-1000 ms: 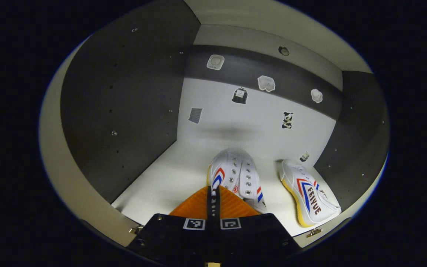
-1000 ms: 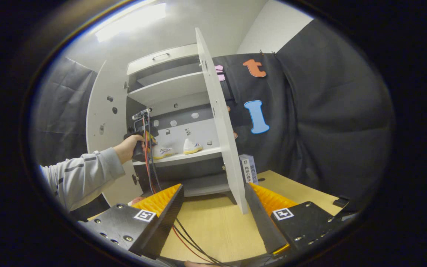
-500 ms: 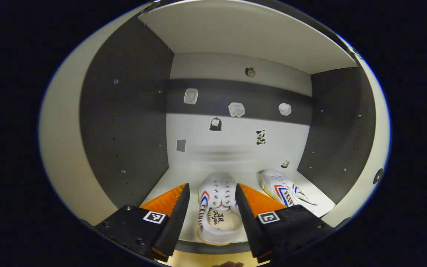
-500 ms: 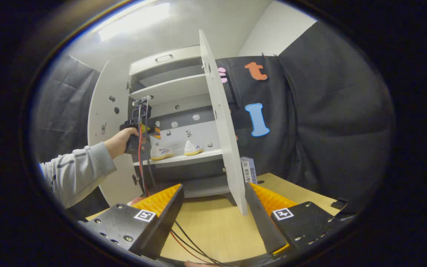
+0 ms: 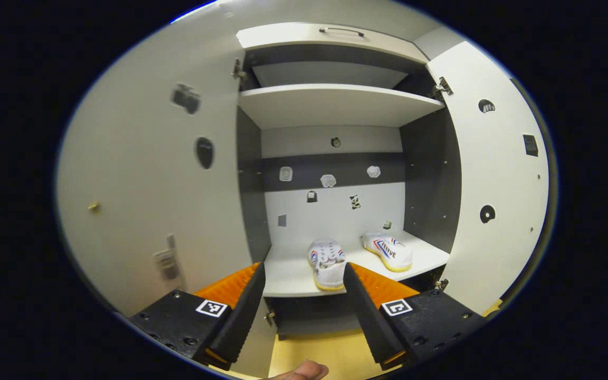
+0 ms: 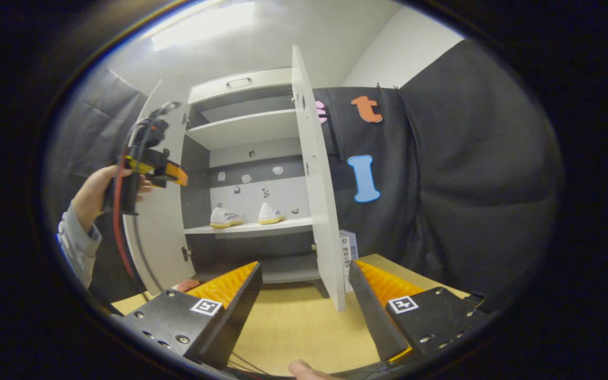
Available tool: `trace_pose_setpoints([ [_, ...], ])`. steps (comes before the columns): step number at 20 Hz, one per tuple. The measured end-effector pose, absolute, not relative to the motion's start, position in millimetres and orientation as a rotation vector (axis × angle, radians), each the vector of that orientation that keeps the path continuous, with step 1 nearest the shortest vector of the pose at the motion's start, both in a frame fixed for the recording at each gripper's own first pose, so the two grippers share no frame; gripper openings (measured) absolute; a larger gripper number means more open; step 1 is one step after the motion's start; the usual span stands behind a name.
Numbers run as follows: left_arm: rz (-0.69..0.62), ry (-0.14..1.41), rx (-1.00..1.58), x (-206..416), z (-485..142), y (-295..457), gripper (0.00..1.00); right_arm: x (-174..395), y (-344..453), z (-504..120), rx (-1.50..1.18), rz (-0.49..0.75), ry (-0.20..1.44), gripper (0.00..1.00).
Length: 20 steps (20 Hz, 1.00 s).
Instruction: Grab one shoe with the right hand and put it into the shoe cabinet, grab the other shoe with the left hand and put it into the shoe cabinet; then close the right door with the right hand and the left door with the left hand.
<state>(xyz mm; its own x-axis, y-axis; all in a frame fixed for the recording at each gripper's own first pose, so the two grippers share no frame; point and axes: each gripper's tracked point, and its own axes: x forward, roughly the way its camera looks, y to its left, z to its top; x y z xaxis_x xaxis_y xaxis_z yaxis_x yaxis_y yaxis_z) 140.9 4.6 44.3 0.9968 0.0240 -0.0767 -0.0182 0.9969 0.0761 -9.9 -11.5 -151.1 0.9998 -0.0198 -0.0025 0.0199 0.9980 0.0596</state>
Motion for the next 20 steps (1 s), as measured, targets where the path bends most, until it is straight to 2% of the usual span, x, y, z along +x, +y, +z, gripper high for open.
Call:
trace_pose_setpoints([
  [5,-0.025,0.01,-0.002,57,22,20,0.94,-5,-12,-150,0.057,-0.022,0.031,0.99],
  [10,-0.077,0.031,-0.033,-8,-39,29,0.95,14,-42,-101,-0.027,-0.022,0.01,0.98],
  [15,-0.153,0.057,-0.09,-41,-85,28,0.97,52,-93,-33,-0.094,0.044,-0.024,0.98],
  [20,-0.213,0.006,-0.078,-54,-81,32,0.97,108,-149,13,-0.077,0.099,-0.022,0.99],
])
